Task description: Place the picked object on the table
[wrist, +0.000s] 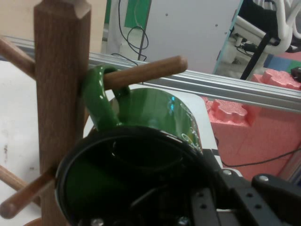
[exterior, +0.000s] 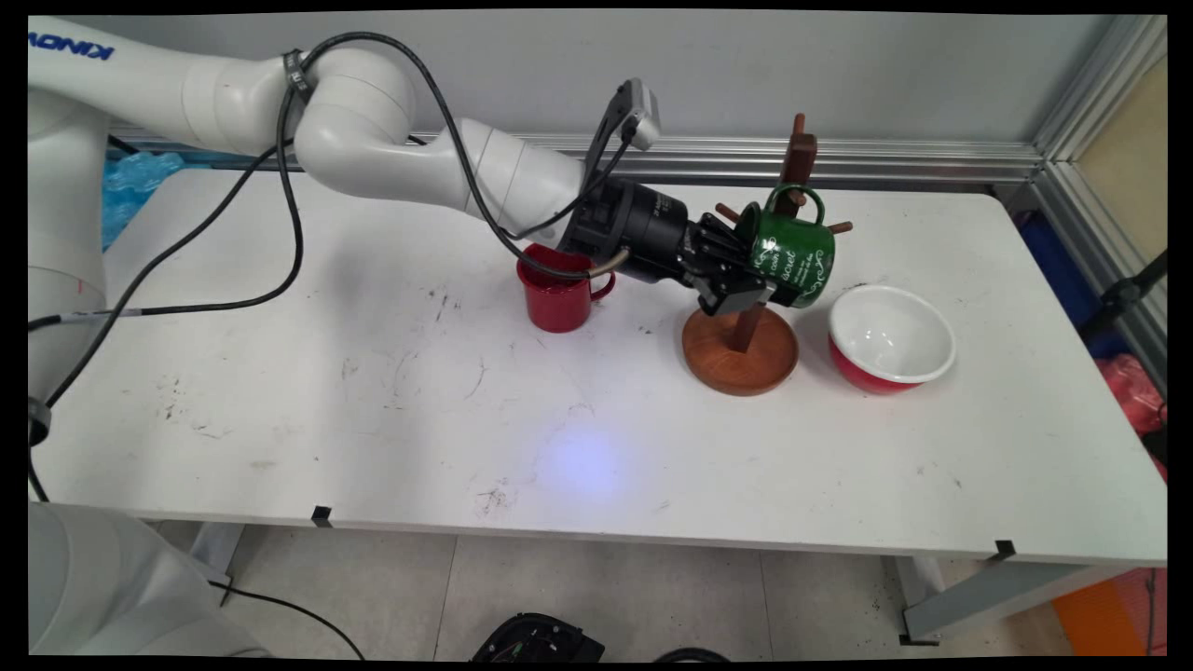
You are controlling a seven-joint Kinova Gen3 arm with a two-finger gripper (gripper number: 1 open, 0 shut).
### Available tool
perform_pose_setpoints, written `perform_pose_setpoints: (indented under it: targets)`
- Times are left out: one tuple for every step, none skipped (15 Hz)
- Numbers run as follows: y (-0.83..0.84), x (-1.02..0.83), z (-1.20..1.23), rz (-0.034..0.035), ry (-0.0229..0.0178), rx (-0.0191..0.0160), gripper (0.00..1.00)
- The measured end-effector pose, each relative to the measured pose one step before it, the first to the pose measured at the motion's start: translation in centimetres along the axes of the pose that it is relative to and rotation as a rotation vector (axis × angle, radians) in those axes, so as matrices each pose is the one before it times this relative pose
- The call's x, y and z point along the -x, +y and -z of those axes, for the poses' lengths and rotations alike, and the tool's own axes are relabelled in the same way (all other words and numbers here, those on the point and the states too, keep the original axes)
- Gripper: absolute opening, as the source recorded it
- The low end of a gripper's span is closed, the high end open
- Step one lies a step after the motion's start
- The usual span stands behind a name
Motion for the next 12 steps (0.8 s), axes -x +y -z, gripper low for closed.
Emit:
perform_pose_setpoints:
  targets:
    - [0.035, -0.009, 0.121, -0.00229, -0.00004, 0.00173, 0.00]
    - [0.024, -0.028, 0.080, -0.00209, -0.00020, 0.00216, 0.00]
    - [0.018, -0.046, 0.072, -0.00281, -0.00054, 0.00311, 0.00]
    - [0.053, -0.043, 0.096, -0.00317, -0.00008, 0.00310, 0.00]
    - [0.079, -0.041, 0.124, -0.00291, -0.00019, 0.00278, 0.00]
    - [0.086, -0.069, 0.108, -0.00330, 0.00006, 0.00399, 0.00]
    - [0.145, -0.132, 0.129, -0.00608, 0.00017, 0.00728, 0.00]
    - [0.122, -0.094, 0.112, -0.00384, 0.00036, 0.00515, 0.00]
    - [0.149, -0.096, 0.117, -0.00423, 0.00026, 0.00561, 0.00]
    - [0.147, -0.100, 0.103, -0.00432, 0.00035, 0.00578, 0.00]
    - [0.190, -0.156, 0.113, -0.00542, 0.00143, 0.00684, 0.00]
    - [0.125, -0.099, 0.071, -0.00298, 0.00078, 0.00439, 0.00]
